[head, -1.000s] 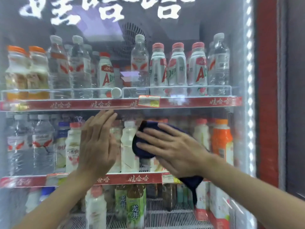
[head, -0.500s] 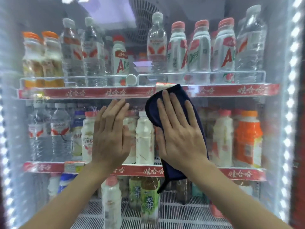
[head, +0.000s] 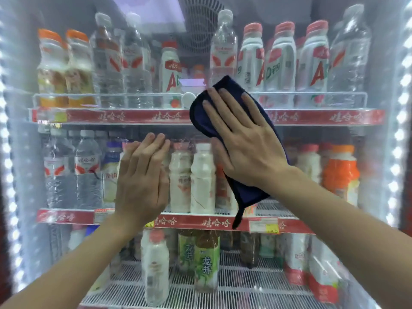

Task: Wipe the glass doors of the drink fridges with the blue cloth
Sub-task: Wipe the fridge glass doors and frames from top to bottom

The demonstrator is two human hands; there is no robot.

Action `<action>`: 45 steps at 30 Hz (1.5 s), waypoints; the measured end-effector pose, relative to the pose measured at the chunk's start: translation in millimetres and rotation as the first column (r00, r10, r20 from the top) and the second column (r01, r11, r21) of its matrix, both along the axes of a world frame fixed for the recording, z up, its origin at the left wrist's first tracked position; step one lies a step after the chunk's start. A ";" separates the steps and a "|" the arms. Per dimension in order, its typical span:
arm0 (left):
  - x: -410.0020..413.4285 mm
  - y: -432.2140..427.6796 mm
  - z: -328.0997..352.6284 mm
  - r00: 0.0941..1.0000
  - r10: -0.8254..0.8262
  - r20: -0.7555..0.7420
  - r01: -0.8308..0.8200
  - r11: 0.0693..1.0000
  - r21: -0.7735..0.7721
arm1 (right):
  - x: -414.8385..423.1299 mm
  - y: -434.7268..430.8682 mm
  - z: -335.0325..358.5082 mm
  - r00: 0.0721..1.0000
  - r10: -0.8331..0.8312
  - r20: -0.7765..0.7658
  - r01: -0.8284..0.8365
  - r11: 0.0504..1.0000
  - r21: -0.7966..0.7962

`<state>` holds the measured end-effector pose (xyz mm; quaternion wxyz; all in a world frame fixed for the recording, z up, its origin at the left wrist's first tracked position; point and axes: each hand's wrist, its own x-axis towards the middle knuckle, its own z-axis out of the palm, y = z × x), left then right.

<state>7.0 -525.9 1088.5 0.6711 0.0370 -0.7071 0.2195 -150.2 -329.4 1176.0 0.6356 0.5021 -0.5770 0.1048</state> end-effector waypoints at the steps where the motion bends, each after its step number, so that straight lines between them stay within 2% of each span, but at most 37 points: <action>1: 0.4 -0.7 0.6 1.000 -0.003 -0.002 0.003 1.000 -0.005 | 2.7 -4.8 -10.8 1.000 0.008 0.028 -0.007 0.999 -0.035; 3: 1.6 1.4 2.3 1.000 -0.022 0.004 0.022 1.000 -0.003 | 12.4 -16.6 -38.7 0.997 0.029 0.077 -0.024 0.997 -0.068; 5: 3.8 5.4 3.1 0.995 -0.097 0.013 0.096 0.995 0.029 | 24.1 -25.5 -77.4 0.996 0.035 0.084 -0.034 0.999 -0.015; 8: 20.4 0.6 2.7 0.988 -0.152 0.018 0.151 0.988 0.032 | 32.4 -25.1 -126.7 0.999 0.016 -0.042 -0.005 0.969 0.246; 11: 45.6 -22.3 -4.8 0.998 -0.056 0.040 0.057 0.998 -0.022 | 26.6 -18.1 -98.4 0.987 0.050 -0.153 0.018 0.910 0.413; 13: 53.2 -34.4 -7.6 0.999 -0.025 0.047 0.024 1.000 0.001 | 27.2 -21.6 -54.6 0.987 0.059 -0.149 -0.004 0.937 0.349; 16: 49.4 -43.0 -11.2 0.999 -0.003 0.050 0.003 1.000 -0.004 | 33.6 -33.2 -7.7 0.997 0.017 -0.072 -0.007 0.992 0.130; 20: 46.6 -52.9 -13.6 0.999 -0.011 0.046 0.012 0.999 -0.039 | 48.4 -58.3 -26.7 0.998 0.024 0.058 -0.019 0.996 -0.084; 22: 47.3 -52.5 -13.2 0.998 -0.029 0.050 0.031 0.999 -0.038 | 59.8 -70.8 -54.6 0.990 0.054 0.127 -0.037 0.990 -0.135; 24: 50.3 -49.5 -11.5 0.993 -0.103 0.054 0.103 0.995 -0.010 | 72.3 -78.2 -87.9 0.988 0.049 0.147 -0.034 0.994 -0.101; 27: 65.0 -53.8 -10.9 0.986 -0.166 0.032 0.166 0.986 0.024 | 79.6 -76.5 -130.6 0.999 -0.005 0.033 0.001 0.992 0.128; 30: 92.3 -72.2 -11.9 0.995 -0.093 0.026 0.093 0.995 0.023 | 71.0 -66.1 -108.1 0.988 -0.011 -0.153 0.070 0.920 0.386; 31: 99.9 -79.3 -11.6 0.997 -0.074 0.026 0.073 0.997 0.028 | 68.7 -65.0 -87.7 0.980 -0.009 -0.196 0.092 0.903 0.421; 33: 108.5 -91.7 -11.3 0.999 -0.039 0.037 0.038 0.998 0.049 | 67.7 -67.7 -40.6 0.980 -0.017 -0.199 0.090 0.927 0.364; 35: 108.3 -99.1 -14.3 0.998 -0.037 0.051 0.034 0.997 0.064 | 73.0 -73.6 -5.7 0.991 -0.036 -0.132 0.065 0.972 0.224; 37: 103.4 -102.8 -17.5 0.997 -0.058 0.041 0.055 0.996 0.067 | 80.3 -83.2 1.1 0.997 -0.038 -0.065 0.045 0.993 0.109; 40: 96.5 -106.4 -20.4 0.999 -0.046 0.008 0.046 0.998 0.049 | 90.3 -100.0 -23.4 0.999 -0.029 0.018 0.029 1.000 -0.007; 43: 96.4 -105.4 -20.0 0.997 -0.078 0.014 0.077 0.996 0.037 | 102.6 -115.8 -68.9 0.998 0.000 0.059 0.000 1.000 0.000; 45: 101.7 -104.7 -18.7 0.988 -0.151 0.019 0.149 0.987 0.054 | 109.8 -120.6 -107.6 1.000 -0.003 0.019 0.000 0.992 0.128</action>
